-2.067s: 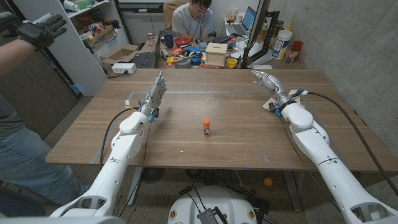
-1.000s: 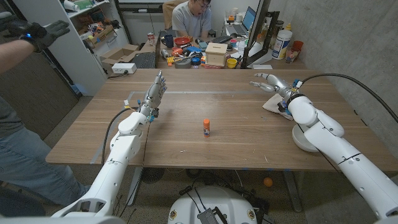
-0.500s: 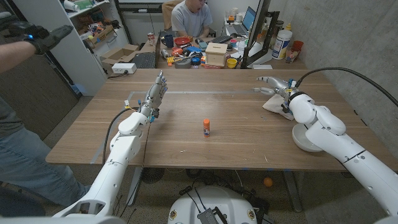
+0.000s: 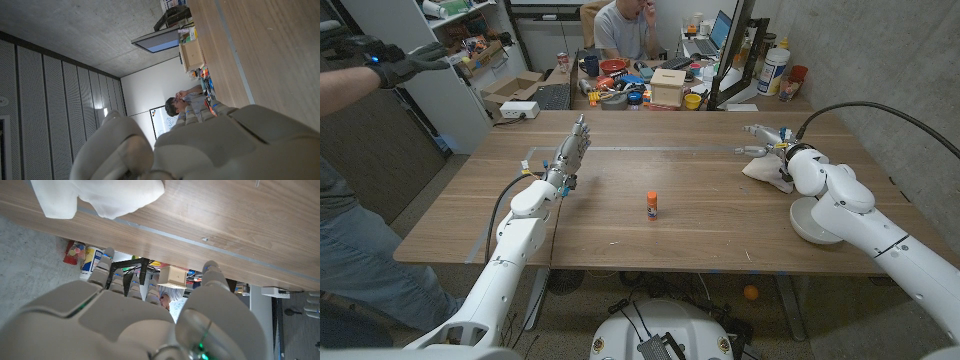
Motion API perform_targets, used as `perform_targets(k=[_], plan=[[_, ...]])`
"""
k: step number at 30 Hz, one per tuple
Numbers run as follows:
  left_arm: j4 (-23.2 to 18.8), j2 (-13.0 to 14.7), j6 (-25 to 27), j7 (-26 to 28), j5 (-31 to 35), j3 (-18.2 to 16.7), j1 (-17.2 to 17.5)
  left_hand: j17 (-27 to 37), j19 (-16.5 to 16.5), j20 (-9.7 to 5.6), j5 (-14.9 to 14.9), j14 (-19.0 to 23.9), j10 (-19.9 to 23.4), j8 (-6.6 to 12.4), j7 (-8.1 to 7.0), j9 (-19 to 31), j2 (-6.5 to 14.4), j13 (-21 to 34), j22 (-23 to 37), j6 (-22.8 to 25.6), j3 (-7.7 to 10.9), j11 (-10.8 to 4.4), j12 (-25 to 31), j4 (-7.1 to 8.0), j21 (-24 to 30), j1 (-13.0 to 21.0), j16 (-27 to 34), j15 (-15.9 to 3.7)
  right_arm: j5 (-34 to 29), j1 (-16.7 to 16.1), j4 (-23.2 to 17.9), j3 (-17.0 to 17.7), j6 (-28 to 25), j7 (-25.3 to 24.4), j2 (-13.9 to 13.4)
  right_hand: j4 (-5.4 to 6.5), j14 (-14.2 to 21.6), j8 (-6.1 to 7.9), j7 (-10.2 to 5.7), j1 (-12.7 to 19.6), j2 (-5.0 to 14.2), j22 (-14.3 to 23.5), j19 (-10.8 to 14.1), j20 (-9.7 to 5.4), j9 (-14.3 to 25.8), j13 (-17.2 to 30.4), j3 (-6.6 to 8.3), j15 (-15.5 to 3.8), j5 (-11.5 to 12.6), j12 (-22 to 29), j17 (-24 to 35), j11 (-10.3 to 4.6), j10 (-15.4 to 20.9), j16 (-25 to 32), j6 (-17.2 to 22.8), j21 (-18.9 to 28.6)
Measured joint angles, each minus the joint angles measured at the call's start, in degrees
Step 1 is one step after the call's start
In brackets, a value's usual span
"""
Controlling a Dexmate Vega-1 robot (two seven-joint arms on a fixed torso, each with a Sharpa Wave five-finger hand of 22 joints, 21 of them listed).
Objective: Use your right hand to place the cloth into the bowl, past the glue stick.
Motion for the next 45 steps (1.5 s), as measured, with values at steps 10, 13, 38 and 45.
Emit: perform_targets(k=[10,13,38,45], plan=[[-0.12,0.02,0.29,-0.07,-0.06,0.02,0.02,0.00,-0.06,0.92,0.00,0.00,0.00,0.00,-0.22,0.00,0.20,0.00,0.00,0.22,0.00,0.00,0.00,0.00,0.00,0.20,0.00,0.00,-5.46,2.55,0.48,-2.85,-4.93,5.67,-1.15,-0.24,1.07,0.00,0.38,0.61,-0.69,-0.16,5.80,0.14,0.00,-0.16,-0.70,0.32,0.43,0.22,0.00,0.91,-1.32,-0.09,-2.26,0.99],[-0.23,0.03,0.32,-0.07,-0.13,-0.06,0.19,0.00,-0.06,0.92,0.00,0.00,0.00,0.00,-0.31,0.00,0.20,0.00,0.00,0.30,0.00,0.00,0.00,0.00,0.00,0.20,0.00,0.00,-6.58,3.46,0.78,-3.95,-5.51,6.83,-1.51,-0.25,0.32,0.25,0.38,0.56,-1.17,-0.17,6.41,0.35,0.00,-0.16,-0.70,0.06,0.88,0.22,0.00,0.81,-1.63,-0.49,-2.26,0.99],[-0.37,-0.25,0.43,0.05,-0.57,-0.27,0.86,-0.01,0.04,1.44,0.00,0.29,0.01,0.00,-0.61,0.00,0.42,0.00,0.00,0.60,-0.18,0.01,0.00,-0.18,0.00,0.42,0.00,0.29,-15.76,7.74,6.54,-7.71,-10.70,19.16,-0.91,-0.08,-0.50,1.23,0.00,0.59,-1.79,-0.42,6.40,0.34,0.01,-0.16,-1.50,0.24,1.33,0.22,0.01,0.80,-1.61,-0.72,-0.35,0.53],[-1.03,-0.19,0.45,0.10,-0.50,-0.14,1.17,-0.01,0.04,1.44,-0.01,0.29,0.32,0.00,-0.61,0.10,0.73,0.00,0.00,0.60,-0.35,-0.31,0.00,-0.01,0.00,0.73,0.00,0.29,-15.70,8.67,9.45,-7.92,-10.39,19.44,-0.22,-0.08,-0.15,1.23,-0.67,0.58,-1.79,-0.42,7.15,0.07,0.02,-0.15,-1.50,-0.10,1.76,0.22,0.01,0.47,-1.27,-0.45,0.46,0.31]])
